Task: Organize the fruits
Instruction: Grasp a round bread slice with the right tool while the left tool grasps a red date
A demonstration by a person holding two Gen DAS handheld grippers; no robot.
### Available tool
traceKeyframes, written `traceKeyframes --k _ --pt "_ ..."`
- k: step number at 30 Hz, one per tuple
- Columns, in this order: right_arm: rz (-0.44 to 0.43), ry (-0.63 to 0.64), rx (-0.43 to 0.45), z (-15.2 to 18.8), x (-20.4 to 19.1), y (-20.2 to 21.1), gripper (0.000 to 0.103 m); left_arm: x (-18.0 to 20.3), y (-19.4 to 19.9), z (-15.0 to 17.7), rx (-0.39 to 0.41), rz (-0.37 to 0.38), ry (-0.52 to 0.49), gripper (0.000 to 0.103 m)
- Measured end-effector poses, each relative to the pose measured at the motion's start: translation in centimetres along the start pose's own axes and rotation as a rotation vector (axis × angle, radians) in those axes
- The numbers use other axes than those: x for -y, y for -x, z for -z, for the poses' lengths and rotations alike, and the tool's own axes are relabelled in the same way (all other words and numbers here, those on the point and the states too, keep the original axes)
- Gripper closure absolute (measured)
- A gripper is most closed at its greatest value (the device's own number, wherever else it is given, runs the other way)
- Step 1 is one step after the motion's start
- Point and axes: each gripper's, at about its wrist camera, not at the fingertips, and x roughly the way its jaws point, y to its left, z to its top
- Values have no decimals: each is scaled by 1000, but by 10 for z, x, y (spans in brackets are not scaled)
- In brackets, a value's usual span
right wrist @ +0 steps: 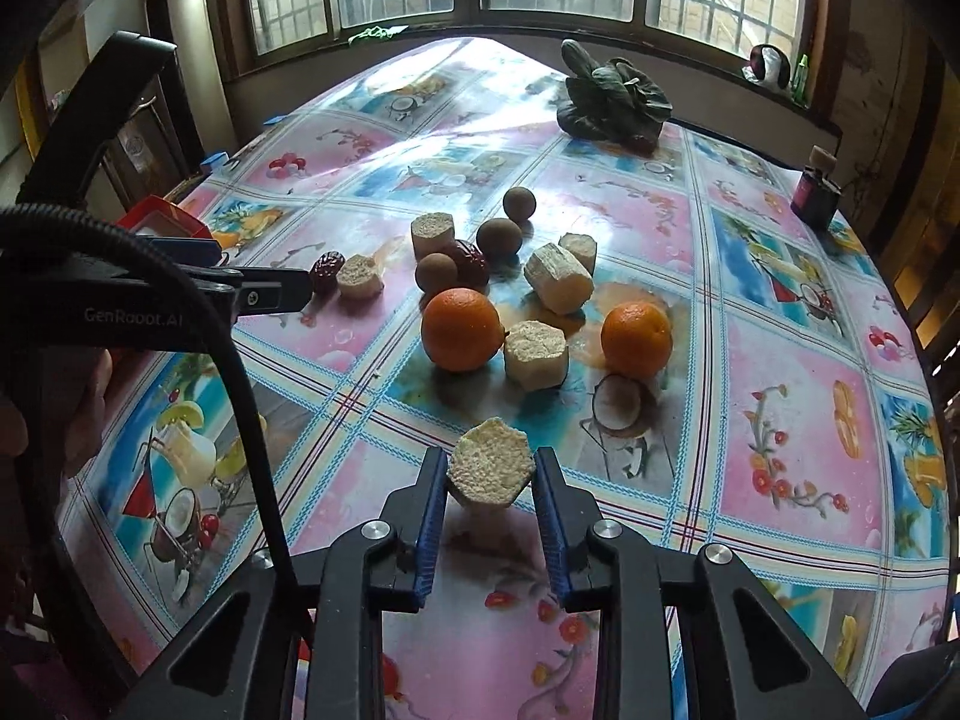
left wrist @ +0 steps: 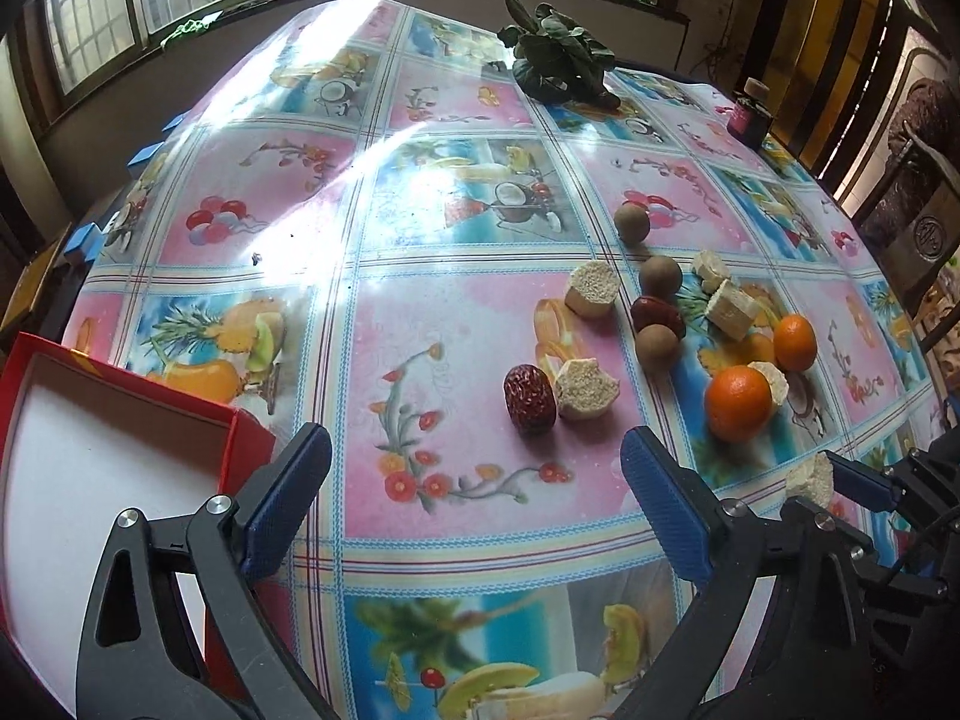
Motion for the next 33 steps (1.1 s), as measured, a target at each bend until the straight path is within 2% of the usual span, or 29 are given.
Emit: traceKeyframes --k 2,3,4,8,17,18,21,23,26,33 --pt "-9 -3 0 -2 0 -1 75 0 -6 -3 -7 -8 -5 17" --pt "-12 -5 -2 -3 0 -1 75 1 -9 -4 -18 -17 -11 27" --pt "-14 -6 -2 -3 0 -2 75 1 -13 -5 -29 -22 -15 33" --pt "-23 -8 -3 -5 0 -4 75 2 -21 -8 -41 -29 -32 38" --pt "-44 -10 -6 -9 0 -9 75 10 -29 -16 -49 -14 -53 38" --pt "-47 -9 -6 -10 0 -9 75 11 -29 -16 -47 -12 -56 40" --pt "-57 -1 -3 -11 -2 -9 75 10 -25 -17 -36 1 -61 86" --pt "-61 2 0 -12 -4 -9 75 7 -23 -16 -44 25 -50 86" --pt "-72 1 5 -14 -6 -7 75 5 -15 -11 -31 22 -44 86" --pt "-136 -5 31 -21 -15 1 75 -9 30 -4 18 37 -7 86"
